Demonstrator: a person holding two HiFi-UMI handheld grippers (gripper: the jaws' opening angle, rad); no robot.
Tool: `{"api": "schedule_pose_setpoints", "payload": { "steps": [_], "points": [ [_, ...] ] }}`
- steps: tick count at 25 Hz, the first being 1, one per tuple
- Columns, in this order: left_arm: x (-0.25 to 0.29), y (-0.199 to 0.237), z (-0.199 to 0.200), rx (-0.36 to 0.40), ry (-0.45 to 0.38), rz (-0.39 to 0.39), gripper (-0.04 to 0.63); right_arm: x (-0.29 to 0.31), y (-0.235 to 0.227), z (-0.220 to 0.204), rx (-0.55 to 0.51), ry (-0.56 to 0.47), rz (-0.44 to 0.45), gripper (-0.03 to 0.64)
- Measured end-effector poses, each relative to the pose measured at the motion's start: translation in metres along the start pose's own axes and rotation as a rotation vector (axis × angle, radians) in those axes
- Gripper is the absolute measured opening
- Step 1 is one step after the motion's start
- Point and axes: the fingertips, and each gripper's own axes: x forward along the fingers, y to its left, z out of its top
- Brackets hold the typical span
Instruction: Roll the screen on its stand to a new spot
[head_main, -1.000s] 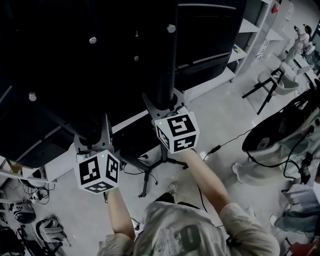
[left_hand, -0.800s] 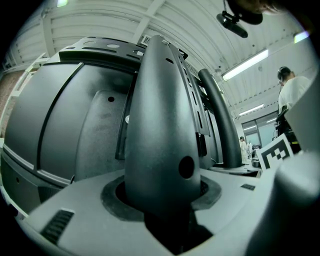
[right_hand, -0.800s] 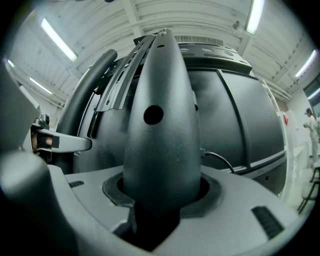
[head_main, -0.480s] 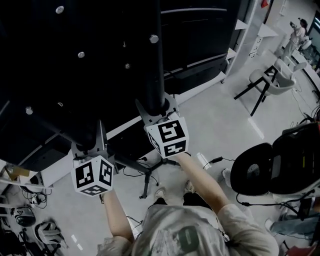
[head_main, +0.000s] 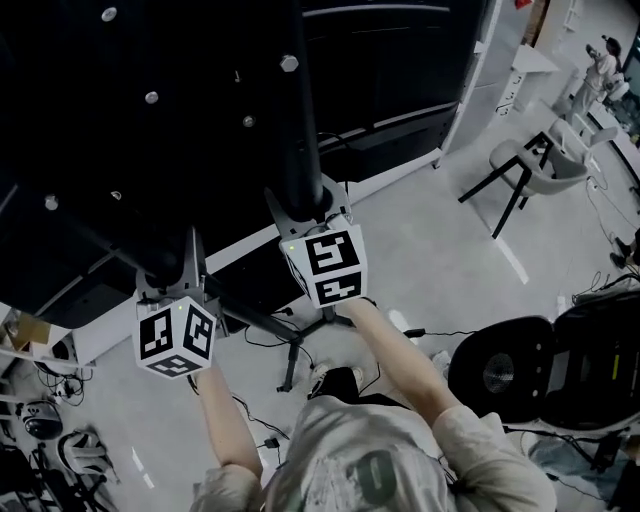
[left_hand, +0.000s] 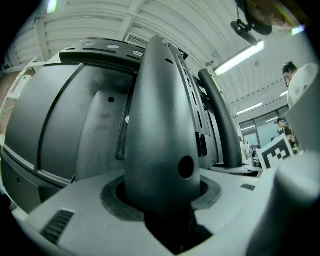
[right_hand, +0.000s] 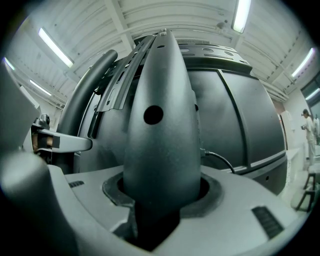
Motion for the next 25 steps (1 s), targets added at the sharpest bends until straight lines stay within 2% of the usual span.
{"api": "schedule_pose_setpoints", "payload": {
  "steps": [2, 9, 14, 19, 22, 25],
  "points": [
    [0.010, -0.032, 0.000, 0.002, 0.002, 0.001, 0.215, -0.011, -0.032, 0.002, 0.002, -0.003, -0.003, 0.207],
    [0.043, -0.100, -0.007, -0.001, 0.008, 0.005, 0.215, -0.027, -0.107, -0.002, -0.005, -0.002, -0.008, 0.207],
    [0.055, -0.114, -0.011, -0.009, 0.011, 0.004, 0.215, -0.027, -0.123, 0.000, -0.001, -0.006, -0.001, 0.207],
    [0.053, -0.110, -0.007, -0.011, 0.001, -0.003, 0.215, -0.027, -0.119, 0.006, -0.006, -0.020, -0.004, 0.207],
    [0.084, -0.177, -0.015, -0.018, 0.027, -0.002, 0.215, -0.041, -0.190, 0.003, -0.003, -0.007, -0.004, 0.207],
    [0.113, -0.250, -0.013, -0.009, 0.012, -0.007, 0.215, -0.063, -0.266, 0.004, 0.002, -0.012, -0.010, 0.207]
  ]
}}
